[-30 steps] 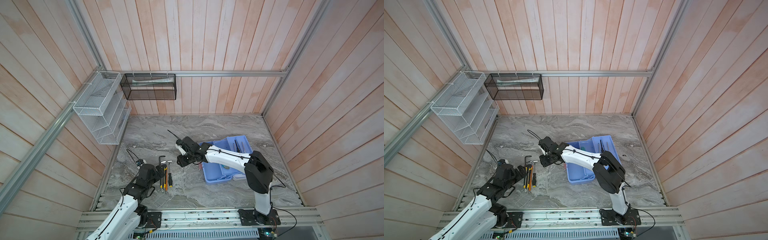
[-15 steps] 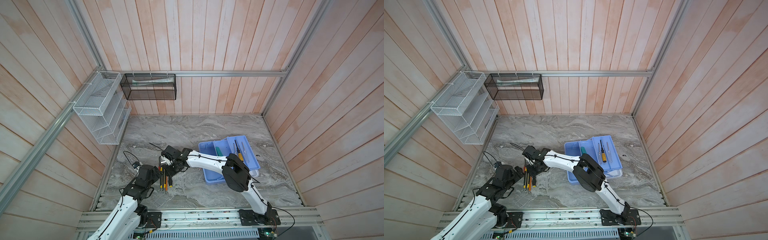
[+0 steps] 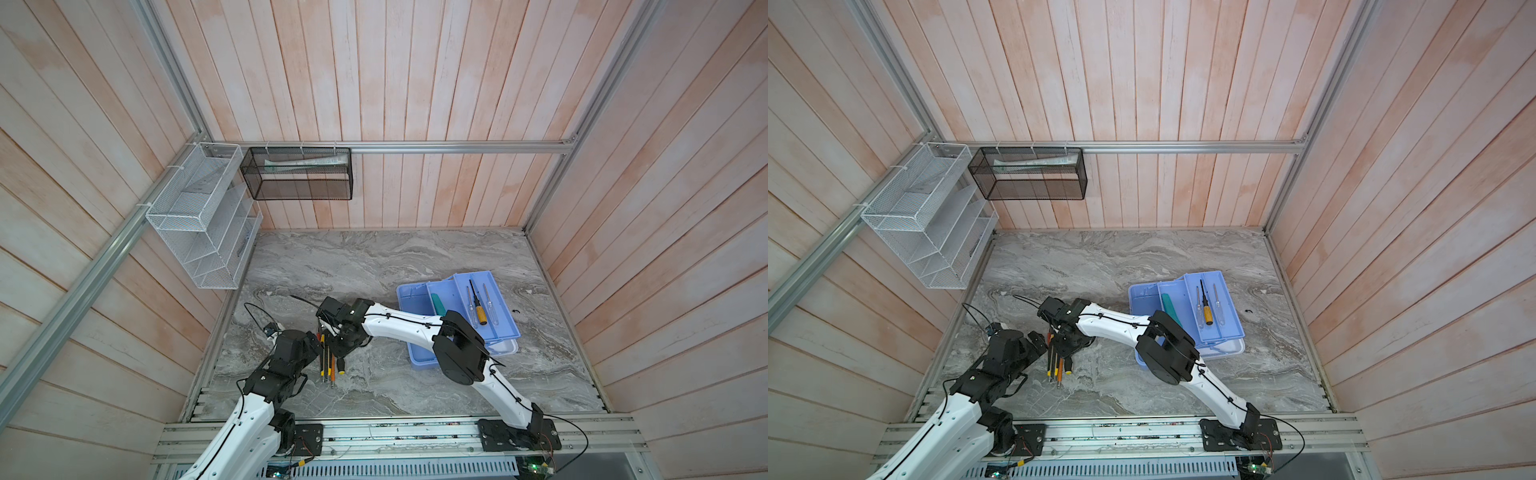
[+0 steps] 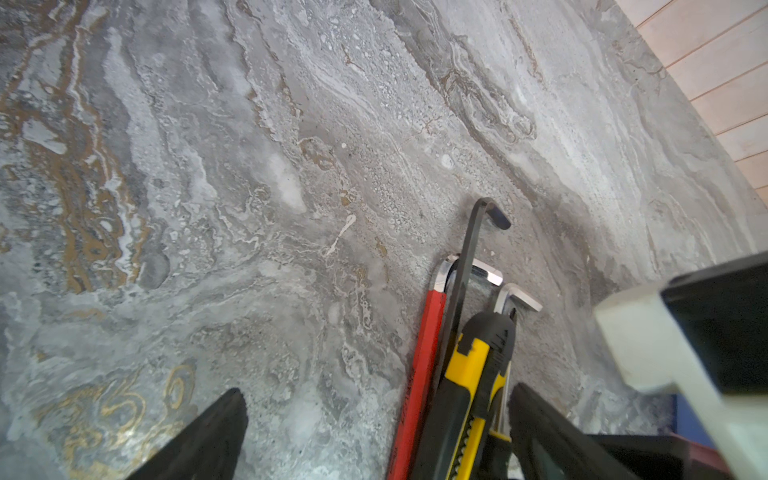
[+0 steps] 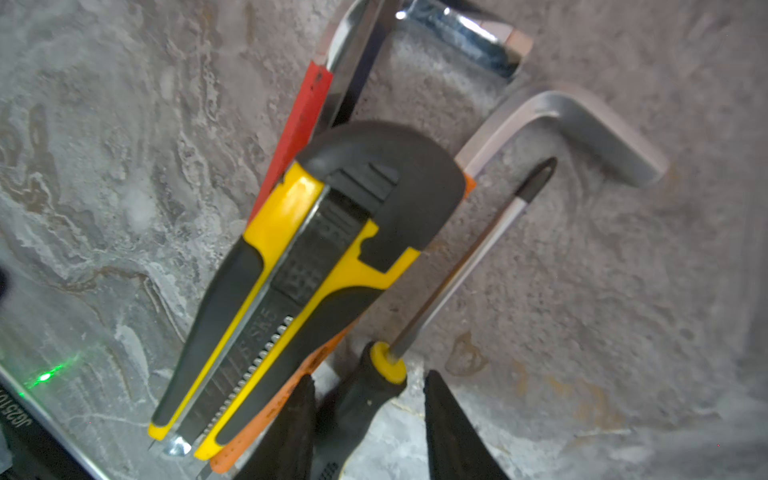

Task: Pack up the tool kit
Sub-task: 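Move the right gripper back to the yellow-black screwdriver in the pile, then grasp the yellow-black screwdriver with the right gripper and lift it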

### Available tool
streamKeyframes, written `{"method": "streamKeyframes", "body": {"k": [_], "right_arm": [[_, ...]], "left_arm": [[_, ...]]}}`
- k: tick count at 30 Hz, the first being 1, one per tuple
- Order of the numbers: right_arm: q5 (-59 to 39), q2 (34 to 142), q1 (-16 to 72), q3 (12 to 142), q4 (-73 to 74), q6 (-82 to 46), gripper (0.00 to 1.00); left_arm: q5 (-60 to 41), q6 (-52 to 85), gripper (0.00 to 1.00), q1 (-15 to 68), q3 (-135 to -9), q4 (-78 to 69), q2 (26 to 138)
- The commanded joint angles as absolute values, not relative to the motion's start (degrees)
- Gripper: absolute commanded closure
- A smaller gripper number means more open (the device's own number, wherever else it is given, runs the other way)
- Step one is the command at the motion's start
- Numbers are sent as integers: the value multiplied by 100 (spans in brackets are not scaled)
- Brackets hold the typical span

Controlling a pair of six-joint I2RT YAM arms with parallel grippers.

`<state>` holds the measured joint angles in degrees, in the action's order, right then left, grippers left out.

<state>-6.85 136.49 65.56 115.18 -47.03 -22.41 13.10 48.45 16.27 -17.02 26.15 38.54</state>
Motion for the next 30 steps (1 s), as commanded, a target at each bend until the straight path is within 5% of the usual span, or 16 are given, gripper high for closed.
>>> {"method": "streamKeyframes", "body": {"k": [1, 14, 20, 30], "right_arm": [[-478, 13825, 6574, 11706, -5098, -2145, 59], [356, 13656, 6558, 11535, -5695, -2114, 80], [137, 13366, 6513, 11426, -5532, -2265, 64], [-197, 12928, 6478, 11224, -4977, -2469, 59]], "left_arm": [[1233, 4720, 0, 1600, -1724, 2583, 3861], [1133, 4633, 0, 1602, -1701, 2513, 3837], [1127, 4649, 0, 1600, -1690, 2516, 3822], [1113, 4631, 0, 1600, -1696, 2509, 3818]]}}
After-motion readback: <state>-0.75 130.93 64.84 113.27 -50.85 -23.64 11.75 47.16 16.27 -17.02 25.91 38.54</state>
